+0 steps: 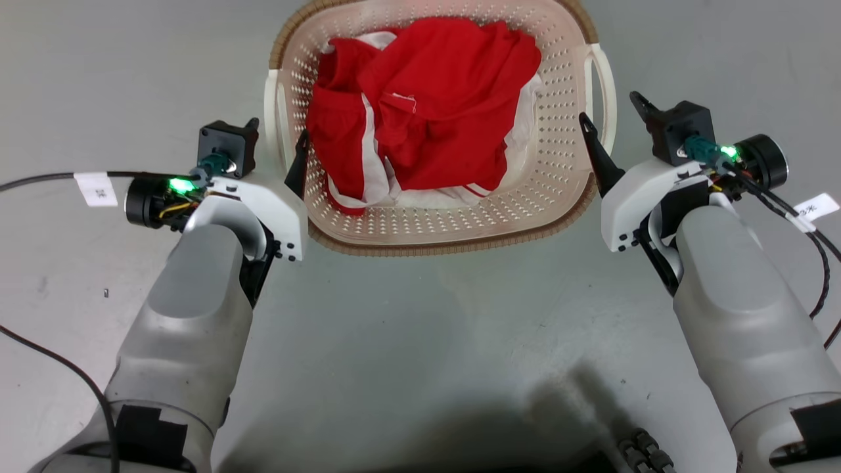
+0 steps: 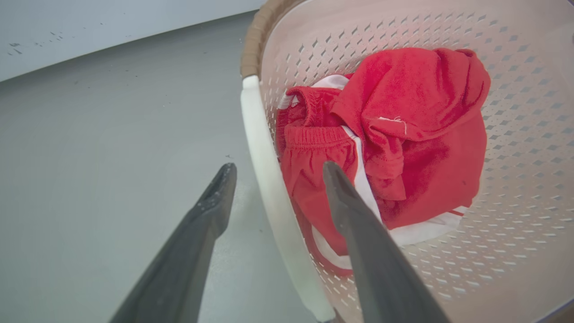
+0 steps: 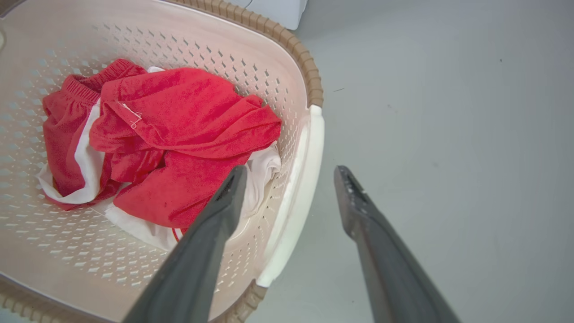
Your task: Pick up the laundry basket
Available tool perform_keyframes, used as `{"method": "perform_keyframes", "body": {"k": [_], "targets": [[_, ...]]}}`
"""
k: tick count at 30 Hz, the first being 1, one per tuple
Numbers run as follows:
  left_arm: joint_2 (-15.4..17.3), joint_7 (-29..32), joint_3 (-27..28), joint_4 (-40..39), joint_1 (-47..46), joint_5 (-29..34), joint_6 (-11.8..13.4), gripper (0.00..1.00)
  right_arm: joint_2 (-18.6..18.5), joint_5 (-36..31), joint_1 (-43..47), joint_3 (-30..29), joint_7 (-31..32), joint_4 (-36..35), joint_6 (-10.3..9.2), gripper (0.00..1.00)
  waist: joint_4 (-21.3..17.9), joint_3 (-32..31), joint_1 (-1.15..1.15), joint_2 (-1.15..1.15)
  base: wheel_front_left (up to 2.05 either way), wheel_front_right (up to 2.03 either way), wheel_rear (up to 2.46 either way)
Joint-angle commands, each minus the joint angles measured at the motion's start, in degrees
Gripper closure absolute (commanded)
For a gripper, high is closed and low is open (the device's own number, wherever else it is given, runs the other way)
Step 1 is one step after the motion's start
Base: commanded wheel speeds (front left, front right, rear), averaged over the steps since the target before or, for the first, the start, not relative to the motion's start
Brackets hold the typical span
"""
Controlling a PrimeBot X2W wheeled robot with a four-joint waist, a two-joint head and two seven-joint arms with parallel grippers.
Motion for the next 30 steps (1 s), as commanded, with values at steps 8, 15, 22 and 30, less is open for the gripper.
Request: {"method": "perform_keyframes", "body": {"k": [8,15,22,30], "targets": [[0.4,-0.1,-1.8,3.0,-4.4,-1.2,-0.1,0.00,0.3,0.2,-5.0,0.6,-0.1,5.6,-0.06,0.00,0.0,3.5,-0.01,0.00,0.00,0.00,0.00],[0.1,-0.1,-3.2,4.2,-6.8,-1.8,-0.1,0.00,0.3,-0.2,-7.9,0.8,-0.1,8.7,-0.06,0.00,0.3,5.7,-0.01,0.00,0.00,0.00,0.00],[0.2,-0.1,-4.6,4.5,-7.5,-2.3,-0.1,1.00,0.6,0.5,-9.4,1.4,-0.1,12.6,-0.05,1.00,0.6,6.4,-0.01,0.00,0.00,0.00,0.00],[0.0,-0.2,-6.2,4.6,-7.1,-2.9,-0.2,1.00,0.3,1.6,-9.8,2.4,-0.1,14.7,-0.04,1.00,0.8,5.5,-0.01,0.00,0.00,0.00,0.00]]}}
